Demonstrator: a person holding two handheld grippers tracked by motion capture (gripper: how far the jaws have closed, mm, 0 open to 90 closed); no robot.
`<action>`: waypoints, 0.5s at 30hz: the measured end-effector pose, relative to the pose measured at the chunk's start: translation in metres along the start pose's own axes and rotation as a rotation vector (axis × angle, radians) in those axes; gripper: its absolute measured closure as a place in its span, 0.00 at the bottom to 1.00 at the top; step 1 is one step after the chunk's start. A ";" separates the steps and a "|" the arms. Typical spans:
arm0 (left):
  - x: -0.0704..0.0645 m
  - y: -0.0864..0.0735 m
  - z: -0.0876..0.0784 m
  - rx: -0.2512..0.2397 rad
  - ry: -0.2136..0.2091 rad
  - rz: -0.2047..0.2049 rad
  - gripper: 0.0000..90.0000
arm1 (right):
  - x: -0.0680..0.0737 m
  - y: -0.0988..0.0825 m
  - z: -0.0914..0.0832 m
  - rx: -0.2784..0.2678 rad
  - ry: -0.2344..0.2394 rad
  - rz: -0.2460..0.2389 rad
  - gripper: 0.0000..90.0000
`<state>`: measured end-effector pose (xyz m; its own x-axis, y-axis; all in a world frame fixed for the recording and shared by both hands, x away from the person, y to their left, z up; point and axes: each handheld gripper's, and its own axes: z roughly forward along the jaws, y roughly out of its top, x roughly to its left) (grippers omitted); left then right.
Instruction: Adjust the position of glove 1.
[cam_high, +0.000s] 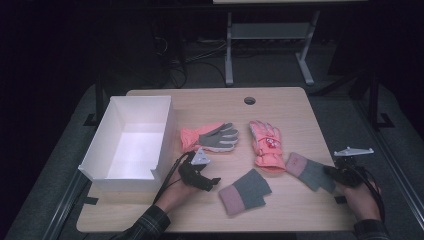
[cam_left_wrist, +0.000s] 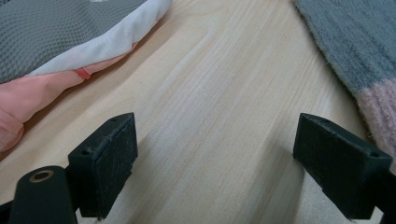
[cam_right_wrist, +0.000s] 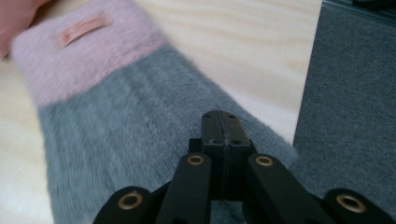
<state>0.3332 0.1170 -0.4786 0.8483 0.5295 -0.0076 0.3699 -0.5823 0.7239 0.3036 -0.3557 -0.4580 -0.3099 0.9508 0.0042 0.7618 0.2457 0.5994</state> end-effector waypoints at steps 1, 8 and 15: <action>0.001 0.000 0.000 0.000 0.001 0.007 0.14 | -0.003 0.004 0.004 -0.005 -0.001 0.002 1.00; 0.000 0.000 0.000 -0.001 0.001 0.003 0.14 | -0.014 0.026 0.023 -0.024 0.007 0.013 1.00; 0.000 0.001 0.000 0.000 0.002 0.004 0.14 | -0.017 0.041 0.035 -0.037 0.007 0.016 1.00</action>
<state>0.3337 0.1165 -0.4785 0.8490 0.5284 -0.0036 0.3666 -0.5841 0.7242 0.3600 -0.3553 -0.4621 -0.3022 0.9530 0.0197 0.7452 0.2234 0.6283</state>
